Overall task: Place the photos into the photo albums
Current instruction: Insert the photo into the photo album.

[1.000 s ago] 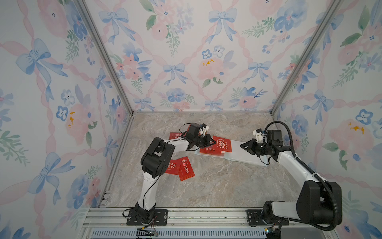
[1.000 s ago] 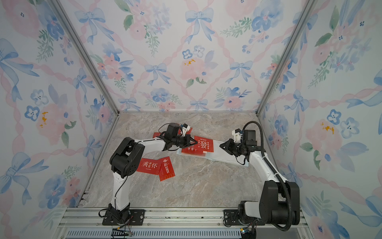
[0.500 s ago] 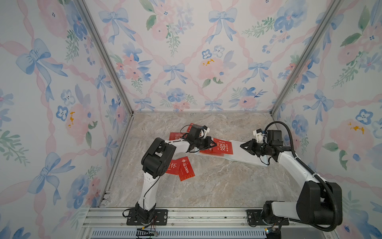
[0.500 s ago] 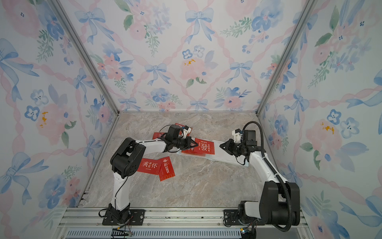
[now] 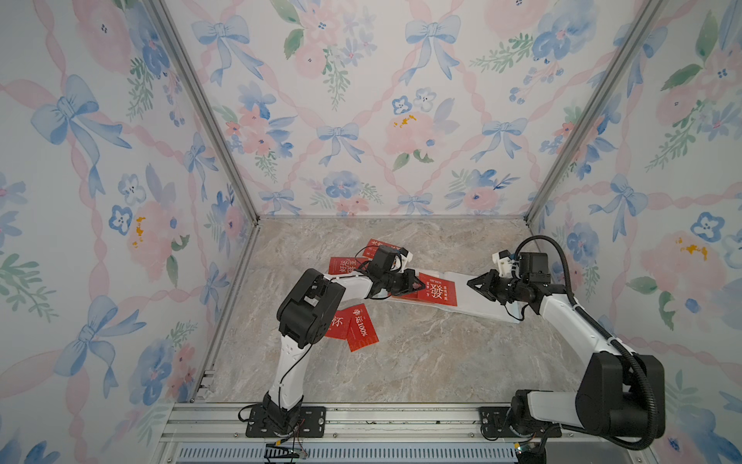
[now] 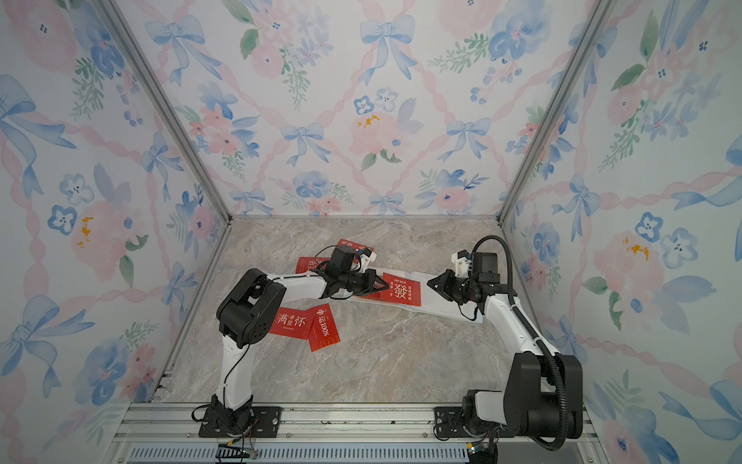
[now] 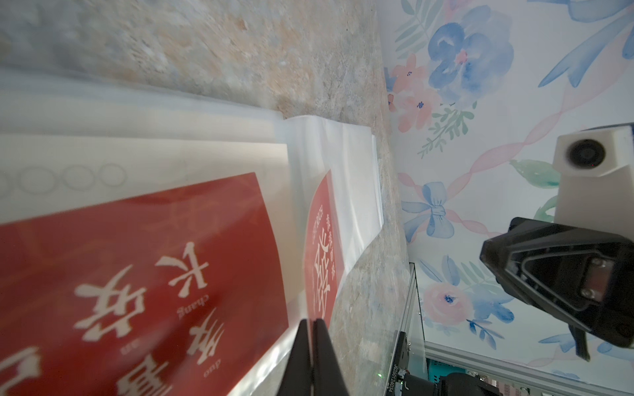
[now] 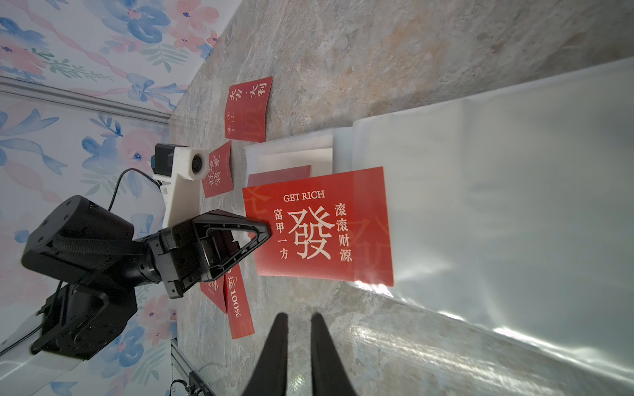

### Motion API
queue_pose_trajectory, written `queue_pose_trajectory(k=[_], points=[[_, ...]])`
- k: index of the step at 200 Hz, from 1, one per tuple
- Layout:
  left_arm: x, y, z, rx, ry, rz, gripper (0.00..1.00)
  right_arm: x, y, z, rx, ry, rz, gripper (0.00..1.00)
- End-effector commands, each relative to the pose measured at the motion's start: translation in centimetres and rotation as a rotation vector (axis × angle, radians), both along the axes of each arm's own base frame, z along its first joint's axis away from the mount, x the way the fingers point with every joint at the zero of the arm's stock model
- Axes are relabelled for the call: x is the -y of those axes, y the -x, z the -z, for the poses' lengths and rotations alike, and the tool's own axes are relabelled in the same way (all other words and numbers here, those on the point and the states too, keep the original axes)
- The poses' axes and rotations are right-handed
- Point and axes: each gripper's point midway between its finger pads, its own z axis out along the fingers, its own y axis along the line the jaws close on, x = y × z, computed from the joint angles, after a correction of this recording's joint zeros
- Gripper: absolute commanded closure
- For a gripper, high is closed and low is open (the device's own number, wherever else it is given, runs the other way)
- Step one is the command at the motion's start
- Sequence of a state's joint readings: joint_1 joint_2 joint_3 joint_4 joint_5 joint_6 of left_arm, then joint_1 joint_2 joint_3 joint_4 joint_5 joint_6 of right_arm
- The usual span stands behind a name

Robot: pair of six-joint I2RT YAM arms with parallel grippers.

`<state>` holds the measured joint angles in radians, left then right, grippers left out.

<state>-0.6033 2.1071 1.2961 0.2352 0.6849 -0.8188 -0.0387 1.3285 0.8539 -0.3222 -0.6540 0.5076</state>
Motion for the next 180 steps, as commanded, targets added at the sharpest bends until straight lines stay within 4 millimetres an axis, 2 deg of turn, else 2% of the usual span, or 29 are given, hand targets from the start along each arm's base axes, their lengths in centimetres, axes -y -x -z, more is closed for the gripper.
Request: queue_pose_trajectory(k=[1, 92, 144, 180], points=[[0.7, 0.3, 0.6, -0.010, -0.008, 0.028, 1.00, 0.2, 0.2, -0.1, 0.000, 0.003, -0.003, 0.85], [3.0, 0.5, 0.7, -0.013, -0.002, 0.060, 1.00, 0.3, 0.8, -1.4, 0.021, 0.012, 0.005, 0.85], [3.8, 0.2, 1.6, -0.031, -0.011, 0.047, 1.00, 0.7, 0.9, -0.6, 0.011, 0.015, 0.008, 0.85], [5.2, 0.0, 1.6, -0.041, -0.004, 0.043, 1.00, 1.0, 0.9, -0.6, 0.014, 0.018, 0.009, 0.85]])
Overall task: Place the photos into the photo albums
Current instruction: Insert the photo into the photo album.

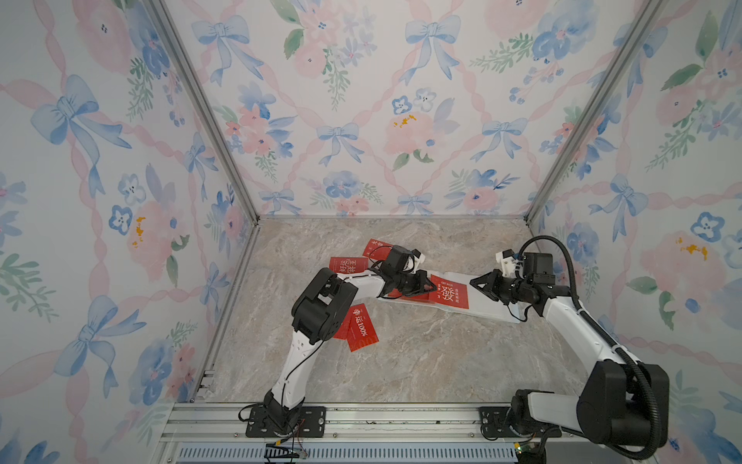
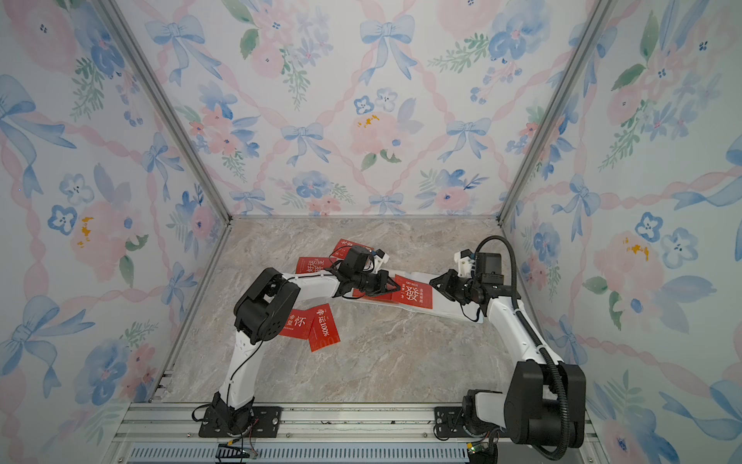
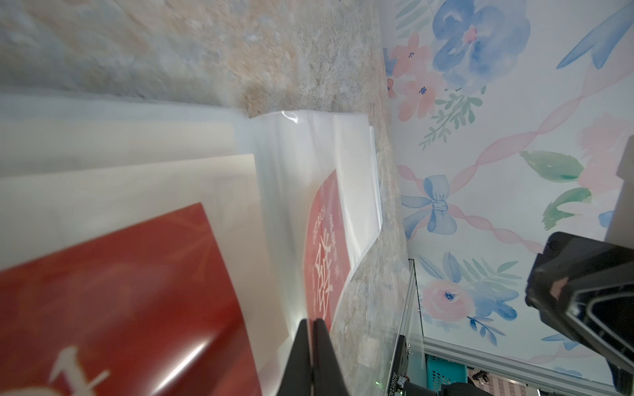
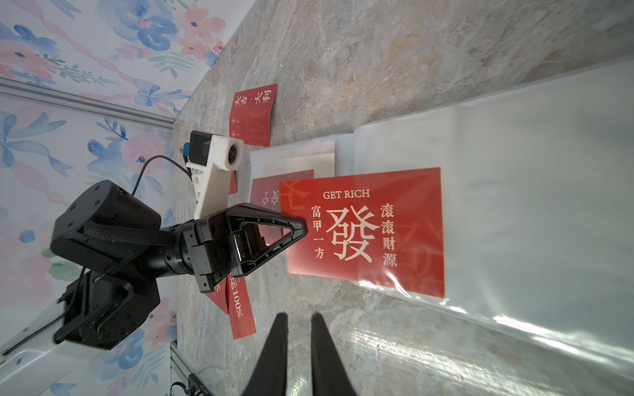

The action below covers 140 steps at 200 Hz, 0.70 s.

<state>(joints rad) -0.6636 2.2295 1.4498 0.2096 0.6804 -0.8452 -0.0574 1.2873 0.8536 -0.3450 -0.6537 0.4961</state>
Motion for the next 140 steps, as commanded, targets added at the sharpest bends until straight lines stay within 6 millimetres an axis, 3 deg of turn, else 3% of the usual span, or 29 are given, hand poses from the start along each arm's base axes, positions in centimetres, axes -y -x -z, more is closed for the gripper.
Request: queue_pose_trajectory(k=[1, 99, 140], points=[[1.1, 0.1, 0.6, -0.025, -0.008, -0.001, 1.00, 0.4, 0.5, 0.4, -0.011, 0.010, -0.002, 0.85], [3.6, -0.4, 1.3, -0.030, -0.004, -0.006, 1.00, 1.4, 1.1, 0.0, -0.007, 0.004, 0.014, 0.85], [4.3, -0.6, 2.5, -0.039, -0.015, -0.012, 1.00, 1.6, 1.4, 0.3, -0.016, 0.004, 0.016, 0.85]])
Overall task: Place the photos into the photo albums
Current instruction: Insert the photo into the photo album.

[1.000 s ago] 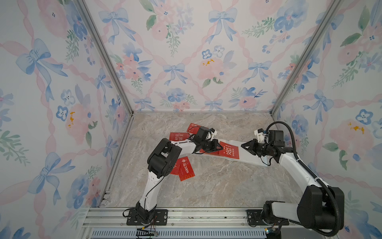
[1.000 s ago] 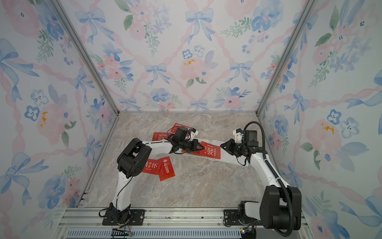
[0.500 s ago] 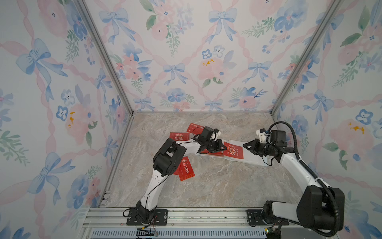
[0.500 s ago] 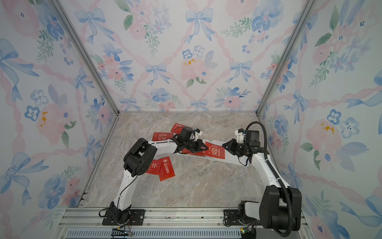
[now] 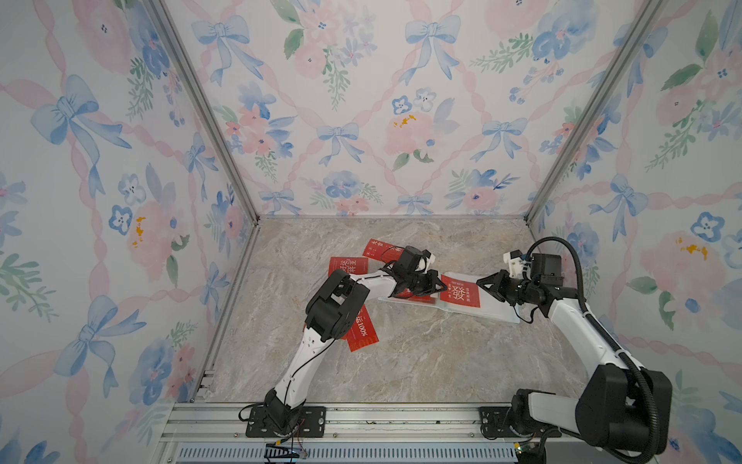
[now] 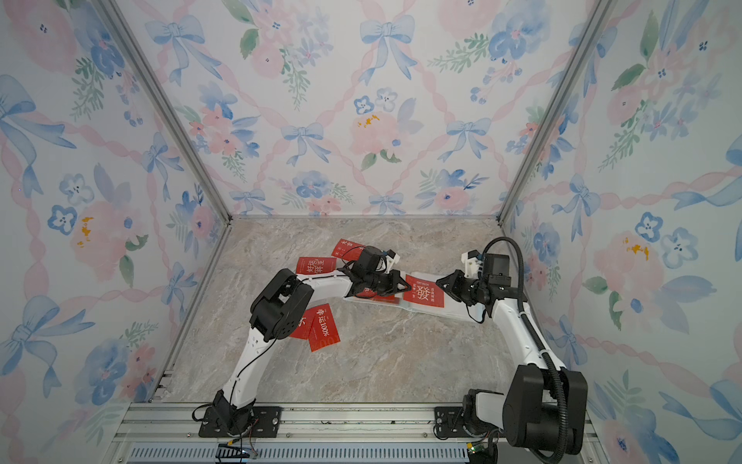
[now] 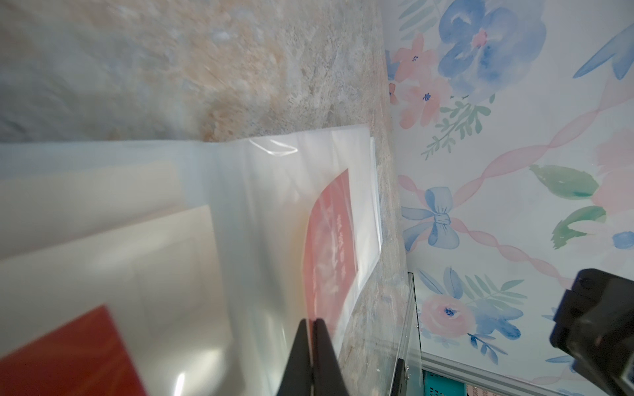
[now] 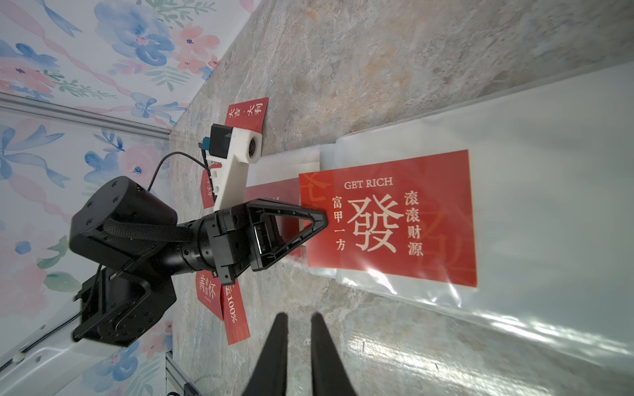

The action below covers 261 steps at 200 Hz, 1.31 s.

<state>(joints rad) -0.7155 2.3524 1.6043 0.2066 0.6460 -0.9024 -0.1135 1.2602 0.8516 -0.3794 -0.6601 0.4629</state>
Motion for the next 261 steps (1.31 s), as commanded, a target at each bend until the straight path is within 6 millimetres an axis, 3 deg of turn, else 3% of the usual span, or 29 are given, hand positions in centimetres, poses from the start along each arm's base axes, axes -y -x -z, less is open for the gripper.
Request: queue_pose_trajectory(k=[1, 48, 70, 127, 175, 229, 261], points=[[0.5, 0.0, 1.4, -0.024, -0.025, -0.011, 1.00, -0.1, 1.0, 0.6, -0.026, -0.010, -0.017, 0.85], [0.9, -0.1, 1.8, -0.034, -0.024, -0.011, 0.97, 0.4, 1.6, 0.4, -0.025, -0.005, -0.006, 0.85], [0.9, 0.1, 1.0, -0.020, -0.017, -0.005, 0.91, 0.7, 1.7, 0.7, -0.026, -0.003, 0.005, 0.85], [0.7, 0.7, 0.7, 0.014, -0.083, -0.005, 0.60, 0.7, 1.6, 1.4, -0.038, -0.018, 0.011, 0.84], [-0.2, 0.3, 0.2, 0.050, -0.176, -0.041, 0.52, 0.8, 1.8, 1.6, -0.047, -0.012, 0.016, 0.84], [0.1, 0.9, 1.4, 0.069, -0.317, -0.033, 0.53, 0.5, 1.7, 1.4, -0.042, -0.010, 0.009, 0.84], [-0.1, 0.8, 0.8, 0.092, -0.358, -0.039, 0.53, 0.4, 1.8, 1.7, -0.048, -0.009, 0.007, 0.84]])
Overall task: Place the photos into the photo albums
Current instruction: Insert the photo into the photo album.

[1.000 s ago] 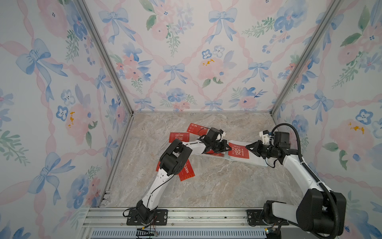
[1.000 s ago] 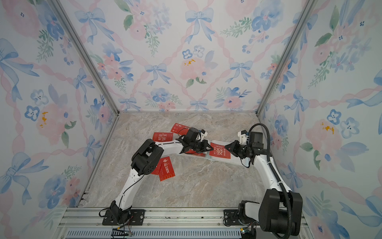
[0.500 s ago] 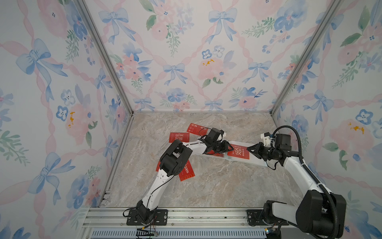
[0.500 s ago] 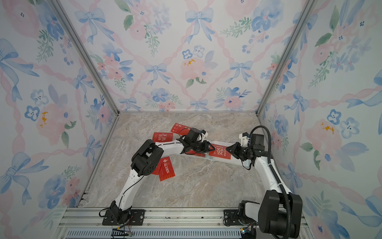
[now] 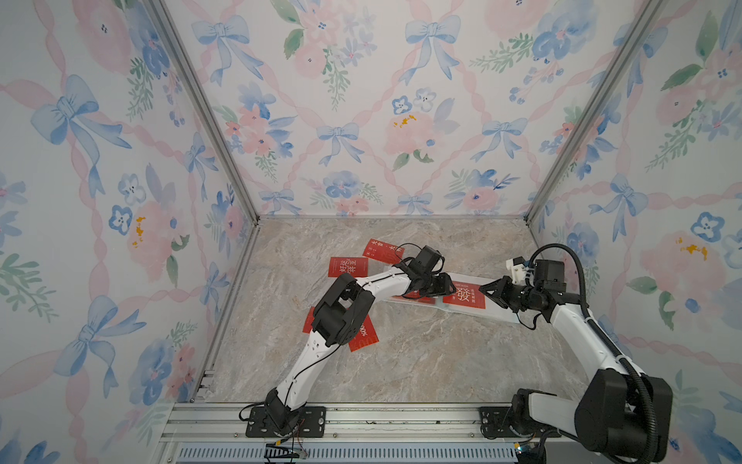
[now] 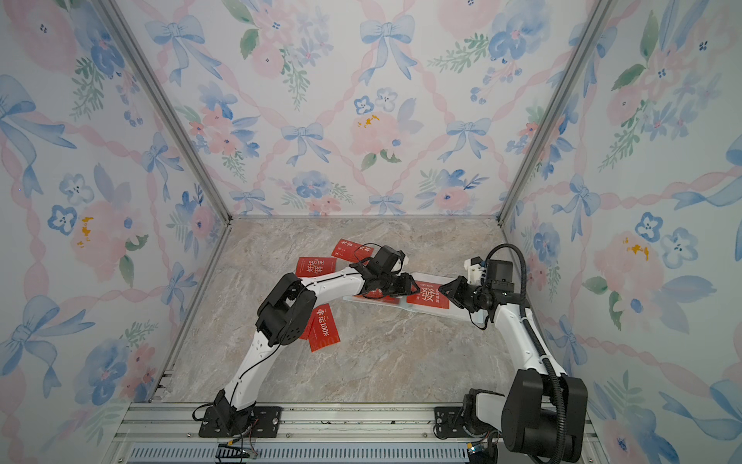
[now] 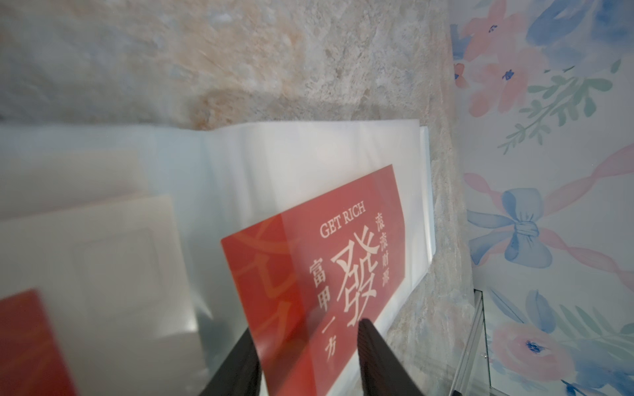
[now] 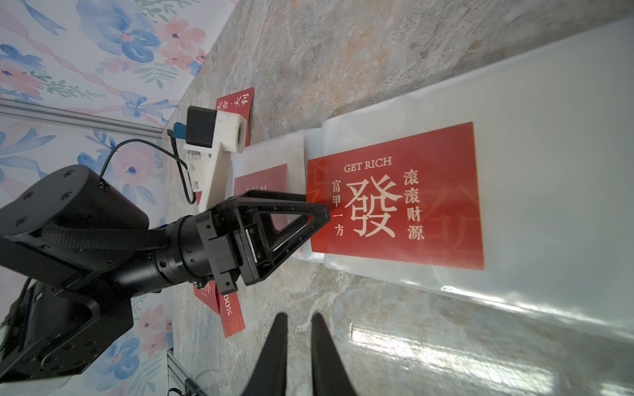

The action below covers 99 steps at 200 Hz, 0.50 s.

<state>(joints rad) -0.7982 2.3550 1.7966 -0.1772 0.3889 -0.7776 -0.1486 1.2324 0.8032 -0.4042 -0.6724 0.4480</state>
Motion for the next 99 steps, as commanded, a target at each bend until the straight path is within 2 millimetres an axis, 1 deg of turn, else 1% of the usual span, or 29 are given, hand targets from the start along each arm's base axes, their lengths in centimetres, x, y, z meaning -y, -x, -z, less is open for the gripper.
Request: queue_pose_trajectory(k=[1, 23, 63, 89, 99], points=[[-1.0, 0.1, 0.4, 0.015, -0.087, 0.000, 0.53, -0.4, 0.5, 0.4, -0.012, -0.003, -0.011, 0.84], [-0.9, 0.0, -0.5, 0.029, -0.108, 0.000, 0.52, -0.6, 0.5, 0.7, -0.019, 0.003, -0.021, 0.84], [-0.3, -0.3, -3.7, 0.087, -0.104, -0.001, 0.50, -0.9, 0.4, 1.0, -0.023, 0.019, -0.032, 0.84], [-0.9, -0.6, -5.0, 0.113, -0.123, -0.010, 0.50, -0.9, 0.3, 1.1, -0.027, 0.041, -0.040, 0.84], [-1.3, -0.6, -5.9, 0.128, -0.124, -0.016, 0.49, -1.2, 0.1, 1.2, -0.034, 0.050, -0.048, 0.84]])
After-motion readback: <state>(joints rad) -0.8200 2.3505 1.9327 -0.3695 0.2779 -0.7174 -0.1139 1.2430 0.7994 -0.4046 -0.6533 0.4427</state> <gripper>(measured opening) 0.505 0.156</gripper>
